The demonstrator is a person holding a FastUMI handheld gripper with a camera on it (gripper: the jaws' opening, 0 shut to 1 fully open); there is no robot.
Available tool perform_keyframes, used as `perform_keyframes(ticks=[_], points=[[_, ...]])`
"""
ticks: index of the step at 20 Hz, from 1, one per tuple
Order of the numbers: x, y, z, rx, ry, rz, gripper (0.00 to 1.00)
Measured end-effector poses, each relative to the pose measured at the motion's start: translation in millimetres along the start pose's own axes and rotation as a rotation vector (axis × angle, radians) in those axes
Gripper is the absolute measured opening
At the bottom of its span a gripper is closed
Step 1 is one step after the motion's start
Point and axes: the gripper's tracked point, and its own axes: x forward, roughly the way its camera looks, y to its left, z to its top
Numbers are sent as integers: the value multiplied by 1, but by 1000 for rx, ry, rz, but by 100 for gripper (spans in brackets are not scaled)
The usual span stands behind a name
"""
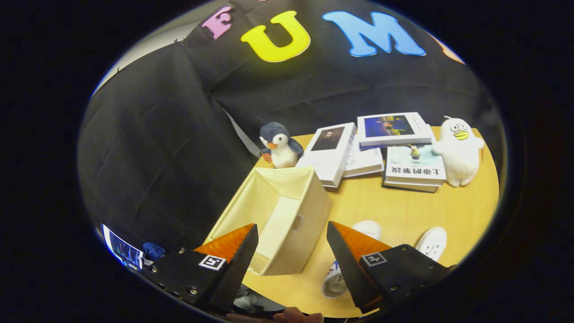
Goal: Open the storage box then place both shoes into the box .Put the left shoe in first, then the right shoe, with the right side of both shoes facing outward in a uniform manner.
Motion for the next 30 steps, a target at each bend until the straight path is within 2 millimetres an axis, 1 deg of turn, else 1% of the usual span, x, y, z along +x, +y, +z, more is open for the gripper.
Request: perform_keyframes(ticks=[2, 3, 8, 11, 15, 18, 20, 21, 24, 25, 26, 28, 29, 30], points=[[-2, -27, -21, 16, 35, -58, 94], [0, -37, -32, 27, 50, -80, 94], [5, -80, -82, 52, 131, -166, 94], [14, -92, -115, 41, 207, -186, 95], [28, -104, -144, -1, 305, -194, 93], [40, -111, -152, -27, 356, -192, 93], [48, -123, -158, -38, 401, -212, 92], [52, -128, -158, -40, 408, -220, 92], [62, -130, -163, -15, 456, -199, 91], [65, -127, -160, -34, 450, -185, 88], [68, -122, -162, -51, 460, -161, 86], [72, -113, -164, -79, 457, -126, 67], [72, -113, -162, -113, 451, -126, 41], [66, -113, -157, -126, 443, -124, 38]])
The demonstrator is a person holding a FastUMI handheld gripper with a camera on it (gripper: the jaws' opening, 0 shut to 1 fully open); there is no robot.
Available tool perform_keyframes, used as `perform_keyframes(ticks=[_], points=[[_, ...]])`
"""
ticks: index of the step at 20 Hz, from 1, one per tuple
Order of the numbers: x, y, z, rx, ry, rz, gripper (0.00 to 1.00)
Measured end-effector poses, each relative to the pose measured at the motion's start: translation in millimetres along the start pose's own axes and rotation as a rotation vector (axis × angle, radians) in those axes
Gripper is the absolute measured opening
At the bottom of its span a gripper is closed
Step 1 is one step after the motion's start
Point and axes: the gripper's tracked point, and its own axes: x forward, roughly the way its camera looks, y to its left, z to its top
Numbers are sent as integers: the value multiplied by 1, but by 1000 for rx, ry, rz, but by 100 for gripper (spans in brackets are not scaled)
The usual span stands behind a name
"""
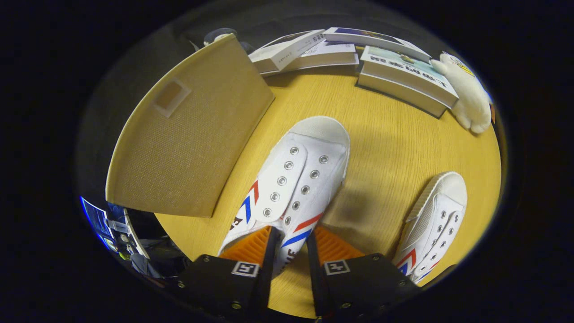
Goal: Open the storage box then place both shoes into the box .Put the left shoe in first, then the right shoe, with the right side of both shoes facing outward in a uniform manner.
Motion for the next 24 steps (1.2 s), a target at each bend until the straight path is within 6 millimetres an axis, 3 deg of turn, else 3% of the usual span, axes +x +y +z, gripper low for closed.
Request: perform_keyframes(ticks=[1, 2, 3, 5, 8, 11, 19, 24], points=[[-1, -1, 1, 35, -16, 7, 24], [9, -1, -4, 117, -29, 20, 23], [5, -2, 1, 196, -36, 41, 5], [-2, -3, 2, 254, -48, 51, 1], [-13, 4, -3, 283, -38, 79, 1], [-36, 13, 7, 324, -70, 113, 1], [-119, 24, 53, 293, -177, 92, 1], [-160, 49, 87, 272, -232, 124, 1]])
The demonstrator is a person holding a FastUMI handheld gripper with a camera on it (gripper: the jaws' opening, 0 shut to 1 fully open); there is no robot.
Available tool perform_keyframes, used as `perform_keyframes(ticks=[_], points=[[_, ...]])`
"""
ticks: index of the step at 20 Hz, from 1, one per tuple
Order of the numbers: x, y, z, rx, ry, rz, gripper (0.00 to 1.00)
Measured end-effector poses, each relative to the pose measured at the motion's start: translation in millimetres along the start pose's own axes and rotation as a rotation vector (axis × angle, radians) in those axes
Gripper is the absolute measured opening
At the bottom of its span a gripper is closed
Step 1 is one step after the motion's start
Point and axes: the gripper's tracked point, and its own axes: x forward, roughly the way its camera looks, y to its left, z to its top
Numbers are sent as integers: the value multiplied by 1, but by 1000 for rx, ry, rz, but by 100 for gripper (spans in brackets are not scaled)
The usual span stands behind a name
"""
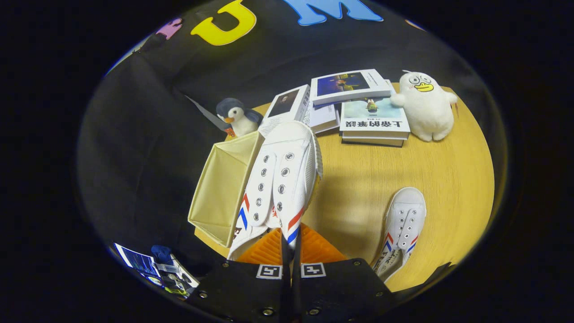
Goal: Open the storage box then place both shoes into the box .Put the left shoe in first, then the right shoe, with the right side of both shoes facing outward in a uniform manner.
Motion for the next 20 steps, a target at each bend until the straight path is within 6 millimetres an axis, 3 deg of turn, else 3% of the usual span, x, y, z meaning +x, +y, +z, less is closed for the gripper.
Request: perform_keyframes(ticks=[3, 8, 15, 20], points=[[-3, 29, 15, -43, -10, 35, 1], [11, 79, 31, -86, 16, 96, 1], [69, 138, 35, -134, 92, 113, 1], [115, 158, 22, -175, 166, 86, 1]])
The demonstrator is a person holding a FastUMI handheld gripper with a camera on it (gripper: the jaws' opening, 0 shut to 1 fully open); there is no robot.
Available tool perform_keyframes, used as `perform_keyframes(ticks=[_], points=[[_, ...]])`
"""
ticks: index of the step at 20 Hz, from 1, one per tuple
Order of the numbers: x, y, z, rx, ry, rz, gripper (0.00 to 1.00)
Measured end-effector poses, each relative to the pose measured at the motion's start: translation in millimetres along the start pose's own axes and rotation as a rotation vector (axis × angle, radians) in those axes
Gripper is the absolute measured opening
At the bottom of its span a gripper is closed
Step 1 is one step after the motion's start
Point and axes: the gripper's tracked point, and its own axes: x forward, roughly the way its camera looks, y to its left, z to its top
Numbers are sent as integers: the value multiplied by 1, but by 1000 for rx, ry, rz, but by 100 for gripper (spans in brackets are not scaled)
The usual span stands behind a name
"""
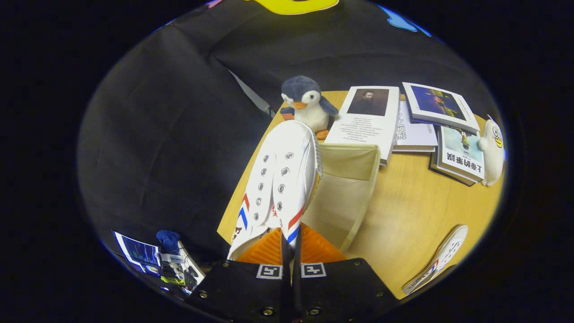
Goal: Open the storage box then place both shoes into the box .Put the left shoe in first, then the right shoe, with the right side of both shoes facing outward in a uniform manner.
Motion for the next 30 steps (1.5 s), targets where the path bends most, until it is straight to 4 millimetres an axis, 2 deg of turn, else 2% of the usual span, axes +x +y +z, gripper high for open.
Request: perform_keyframes(ticks=[3, 8, 9, 10, 13, 15, 22, 25, 30], points=[[19, 4, -3, 4, 36, -10, 1], [40, 5, 1, 9, 31, -31, 1], [45, 9, 0, 12, 39, -5, 7], [49, 12, -2, 7, 48, 9, 17], [39, 2, 6, -12, 12, -37, 98], [31, -3, 10, -19, -11, -46, 97], [-34, -27, 19, 3, -133, -53, 97], [-71, -46, 19, -21, -197, -87, 97], [-125, -91, 9, -59, -303, -163, 97]])
